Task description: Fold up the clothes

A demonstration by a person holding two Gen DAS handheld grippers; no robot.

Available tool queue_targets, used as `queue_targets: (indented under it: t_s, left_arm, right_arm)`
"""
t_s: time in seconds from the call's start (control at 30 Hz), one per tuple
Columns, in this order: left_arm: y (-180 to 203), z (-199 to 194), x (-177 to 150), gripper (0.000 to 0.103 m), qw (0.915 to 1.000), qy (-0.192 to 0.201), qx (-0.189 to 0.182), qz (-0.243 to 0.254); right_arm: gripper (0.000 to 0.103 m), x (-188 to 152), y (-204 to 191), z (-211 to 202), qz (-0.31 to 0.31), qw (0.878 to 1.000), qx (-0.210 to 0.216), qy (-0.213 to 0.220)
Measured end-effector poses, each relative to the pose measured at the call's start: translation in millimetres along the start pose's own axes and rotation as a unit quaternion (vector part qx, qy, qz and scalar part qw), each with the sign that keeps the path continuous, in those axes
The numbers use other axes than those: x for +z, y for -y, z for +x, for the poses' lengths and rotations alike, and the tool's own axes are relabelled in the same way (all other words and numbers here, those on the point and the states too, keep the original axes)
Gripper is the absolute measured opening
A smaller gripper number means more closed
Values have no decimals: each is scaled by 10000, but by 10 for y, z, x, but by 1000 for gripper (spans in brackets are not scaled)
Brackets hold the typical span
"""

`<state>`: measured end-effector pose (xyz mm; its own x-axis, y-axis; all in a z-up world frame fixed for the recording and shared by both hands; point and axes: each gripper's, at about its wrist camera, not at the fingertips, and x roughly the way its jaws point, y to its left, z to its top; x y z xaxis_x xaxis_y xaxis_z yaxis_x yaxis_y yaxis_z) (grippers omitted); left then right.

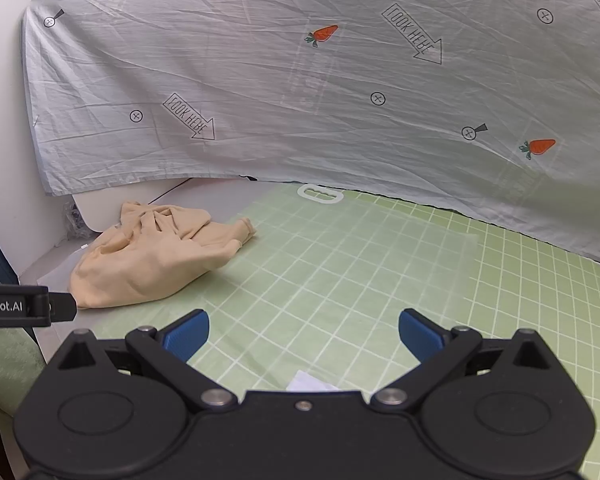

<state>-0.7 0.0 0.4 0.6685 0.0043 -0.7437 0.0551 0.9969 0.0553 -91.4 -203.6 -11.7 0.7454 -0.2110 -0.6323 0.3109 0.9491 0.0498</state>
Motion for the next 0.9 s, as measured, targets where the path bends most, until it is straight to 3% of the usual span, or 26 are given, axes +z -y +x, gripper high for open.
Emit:
queue_targets:
  t_s: [0.9]
  left_arm:
    - [50, -23, 4, 103, 9999, 5, -94, 57]
  right_arm:
    - [102, 23, 11, 11, -16, 10000, -10, -7]
